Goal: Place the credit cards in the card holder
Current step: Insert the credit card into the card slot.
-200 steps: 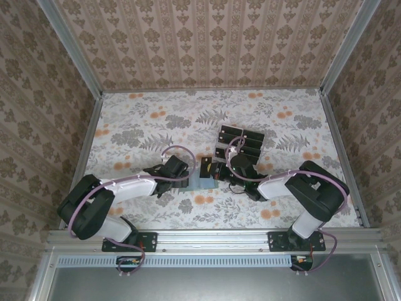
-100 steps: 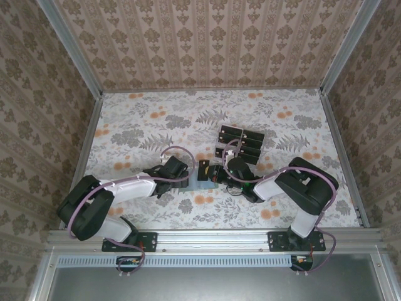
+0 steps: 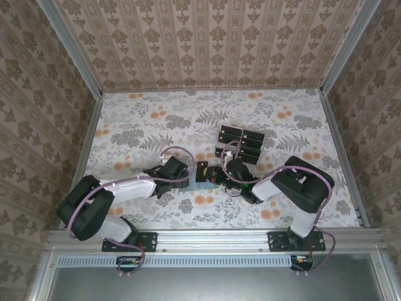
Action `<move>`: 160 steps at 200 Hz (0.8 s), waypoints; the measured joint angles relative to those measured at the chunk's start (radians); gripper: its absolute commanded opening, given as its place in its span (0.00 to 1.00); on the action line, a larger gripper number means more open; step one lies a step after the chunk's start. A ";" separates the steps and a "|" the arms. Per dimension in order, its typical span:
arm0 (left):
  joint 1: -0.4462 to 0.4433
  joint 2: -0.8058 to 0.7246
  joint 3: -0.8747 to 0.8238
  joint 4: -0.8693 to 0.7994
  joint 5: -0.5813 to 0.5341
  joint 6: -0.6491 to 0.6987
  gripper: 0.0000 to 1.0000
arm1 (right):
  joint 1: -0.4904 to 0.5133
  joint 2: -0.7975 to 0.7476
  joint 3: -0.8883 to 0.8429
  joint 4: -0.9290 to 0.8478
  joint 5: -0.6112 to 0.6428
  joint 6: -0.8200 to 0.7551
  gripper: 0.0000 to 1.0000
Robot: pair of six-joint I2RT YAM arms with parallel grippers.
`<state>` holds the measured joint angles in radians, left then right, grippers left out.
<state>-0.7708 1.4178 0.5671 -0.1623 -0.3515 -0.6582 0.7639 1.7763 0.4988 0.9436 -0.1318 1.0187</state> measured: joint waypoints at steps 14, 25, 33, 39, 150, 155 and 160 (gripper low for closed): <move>0.000 0.000 -0.001 0.003 0.000 0.000 1.00 | 0.002 0.008 0.000 0.001 -0.004 0.006 0.00; 0.000 0.000 -0.002 0.006 0.000 0.000 1.00 | 0.003 0.015 0.000 0.003 -0.004 0.008 0.00; 0.000 0.000 -0.002 0.006 0.002 0.000 1.00 | 0.003 0.019 0.000 0.004 -0.005 0.010 0.00; 0.000 0.000 -0.002 0.006 0.003 0.000 1.00 | 0.004 0.021 0.000 0.005 -0.005 0.011 0.00; 0.000 0.000 -0.004 0.010 0.003 -0.001 1.00 | 0.008 0.047 -0.009 0.071 -0.015 0.050 0.00; 0.000 0.000 -0.004 0.010 0.003 -0.001 1.00 | 0.008 0.050 -0.013 0.077 -0.015 0.052 0.00; 0.000 0.000 -0.004 0.010 0.003 -0.001 1.00 | 0.008 0.053 -0.017 0.082 -0.015 0.058 0.00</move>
<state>-0.7708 1.4178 0.5629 -0.1520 -0.3481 -0.6590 0.7719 1.8290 0.4820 1.0260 -0.1471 1.0763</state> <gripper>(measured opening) 0.997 0.043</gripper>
